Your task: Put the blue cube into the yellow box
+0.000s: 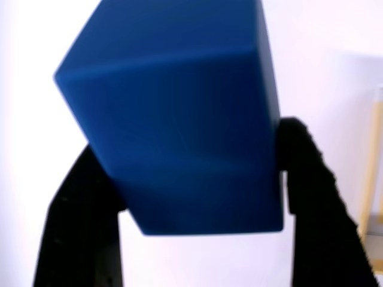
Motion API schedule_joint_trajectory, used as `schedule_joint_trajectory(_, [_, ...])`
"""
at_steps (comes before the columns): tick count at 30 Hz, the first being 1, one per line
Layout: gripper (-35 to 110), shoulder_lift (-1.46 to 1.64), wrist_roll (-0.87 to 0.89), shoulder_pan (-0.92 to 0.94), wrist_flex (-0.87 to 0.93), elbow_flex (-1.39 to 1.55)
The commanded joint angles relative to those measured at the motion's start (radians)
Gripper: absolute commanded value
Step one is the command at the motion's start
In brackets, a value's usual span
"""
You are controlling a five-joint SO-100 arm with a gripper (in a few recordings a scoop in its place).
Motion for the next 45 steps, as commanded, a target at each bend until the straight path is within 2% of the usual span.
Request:
schedule_joint_trajectory(1, [7, 0.155, -0.031, 0.107, -0.035, 0.072])
schedule_joint_trajectory(19, [7, 0.520, -0.161, 0.296, -0.044, 0.557])
schedule_joint_trajectory(31, [7, 0.687, -0.176, 0.382, -0.038, 0.735])
schedule_joint_trajectory(45, [33, 0.713, -0.199, 0.391, -0.054, 0.776])
